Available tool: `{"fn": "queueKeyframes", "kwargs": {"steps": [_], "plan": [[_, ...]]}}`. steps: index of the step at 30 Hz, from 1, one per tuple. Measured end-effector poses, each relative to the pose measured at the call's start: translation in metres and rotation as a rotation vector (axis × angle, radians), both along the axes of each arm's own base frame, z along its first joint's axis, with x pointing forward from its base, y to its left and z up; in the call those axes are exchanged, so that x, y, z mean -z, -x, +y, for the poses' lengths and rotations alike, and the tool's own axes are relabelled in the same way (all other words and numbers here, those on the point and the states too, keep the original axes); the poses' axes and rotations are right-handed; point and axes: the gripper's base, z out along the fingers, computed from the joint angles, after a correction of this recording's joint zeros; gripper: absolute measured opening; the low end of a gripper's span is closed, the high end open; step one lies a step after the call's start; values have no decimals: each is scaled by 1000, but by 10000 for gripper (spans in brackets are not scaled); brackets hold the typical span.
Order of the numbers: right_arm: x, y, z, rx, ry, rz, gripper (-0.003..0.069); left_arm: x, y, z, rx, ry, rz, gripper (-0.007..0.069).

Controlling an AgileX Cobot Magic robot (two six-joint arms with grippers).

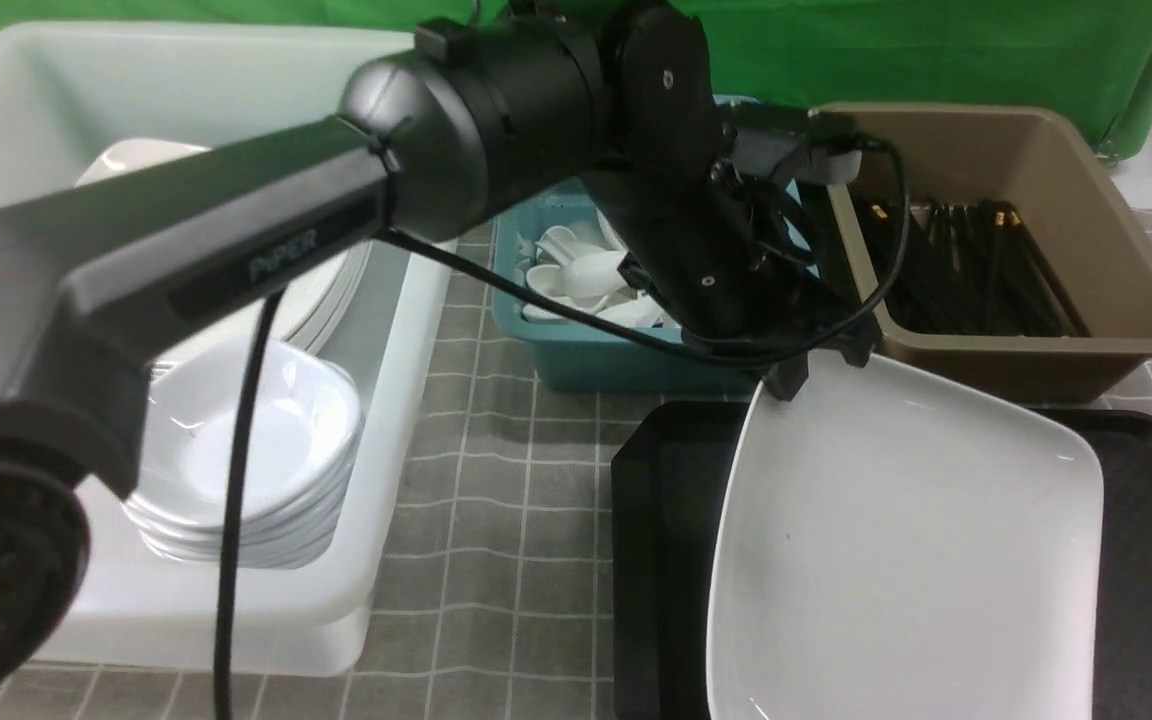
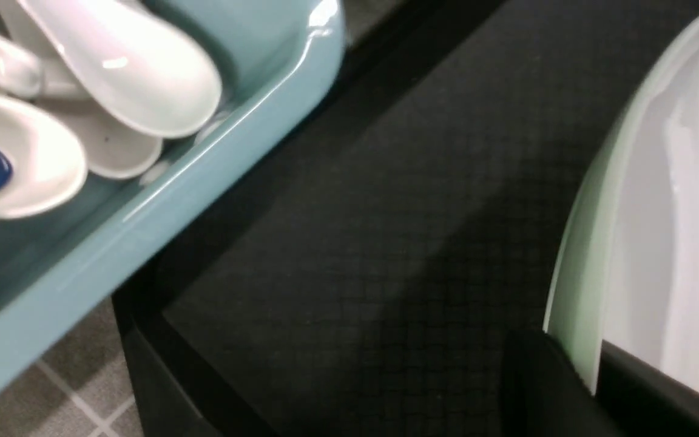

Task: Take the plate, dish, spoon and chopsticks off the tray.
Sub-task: Use the left arm to put the plate into the large storage box on the left

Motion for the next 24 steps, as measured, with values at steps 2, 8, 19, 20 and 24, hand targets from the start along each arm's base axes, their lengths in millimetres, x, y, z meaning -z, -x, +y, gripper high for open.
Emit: {"fn": "queueKeyframes", "kwargs": {"steps": [2, 8, 19, 20, 24], "plan": [[0, 0, 0, -1, -2, -3, 28, -3, 1, 1, 2, 4, -1, 31], [0, 0, 0, -2, -3, -5, 28, -3, 2, 1, 3, 6, 2, 31], [0, 0, 0, -2, -4, -7, 36, -13, 4, 3, 5, 17, -14, 28], [0, 0, 0, -2, -4, -7, 36, -13, 5, 3, 5, 18, -17, 27], [0, 0, 0, -2, -4, -7, 36, -13, 4, 3, 5, 17, -18, 27]]}}
